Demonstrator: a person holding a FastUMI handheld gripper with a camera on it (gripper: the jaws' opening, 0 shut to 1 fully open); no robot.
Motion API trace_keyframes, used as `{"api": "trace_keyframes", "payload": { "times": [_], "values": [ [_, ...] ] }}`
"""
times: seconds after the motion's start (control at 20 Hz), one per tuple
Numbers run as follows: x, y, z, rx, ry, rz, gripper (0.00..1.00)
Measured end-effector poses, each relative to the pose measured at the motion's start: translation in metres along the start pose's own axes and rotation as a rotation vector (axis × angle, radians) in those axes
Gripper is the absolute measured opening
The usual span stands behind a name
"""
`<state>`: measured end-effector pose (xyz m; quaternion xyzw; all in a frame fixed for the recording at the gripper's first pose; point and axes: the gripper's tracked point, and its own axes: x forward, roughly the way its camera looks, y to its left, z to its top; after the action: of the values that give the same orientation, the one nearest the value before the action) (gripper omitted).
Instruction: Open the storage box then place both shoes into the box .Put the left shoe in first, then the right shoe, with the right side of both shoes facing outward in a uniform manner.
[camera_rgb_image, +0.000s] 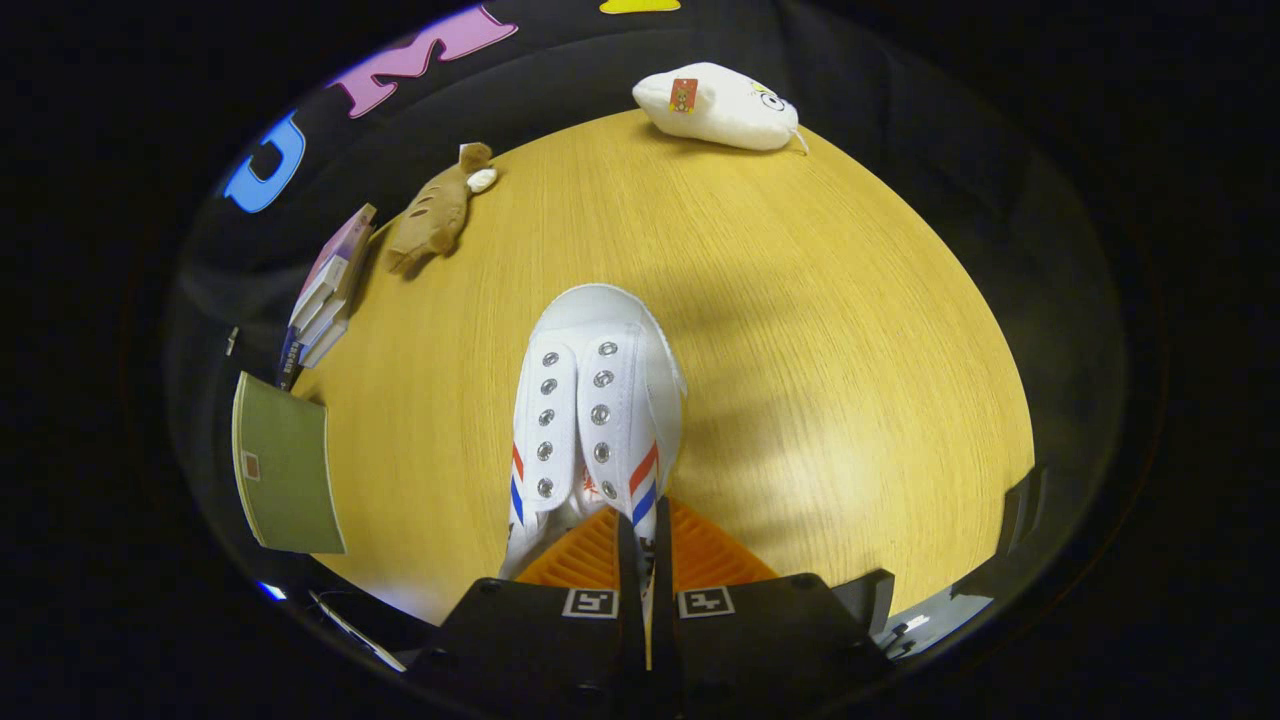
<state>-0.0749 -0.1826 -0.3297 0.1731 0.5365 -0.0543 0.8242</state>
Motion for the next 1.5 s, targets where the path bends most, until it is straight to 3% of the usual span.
{"api": "trace_keyframes", "payload": {
  "times": [0.35,0.85,1.1,1.5],
  "values": [
    [-0.052,0.094,0.002,-0.022,-0.045,0.058,0.07],
    [-0.14,0.304,-0.001,-0.033,-0.122,0.255,0.07],
    [-0.147,0.399,-0.017,-0.14,-0.108,0.274,0.07],
    [-0.107,0.502,-0.057,-0.221,-0.043,0.308,0.07]
  ]
}}
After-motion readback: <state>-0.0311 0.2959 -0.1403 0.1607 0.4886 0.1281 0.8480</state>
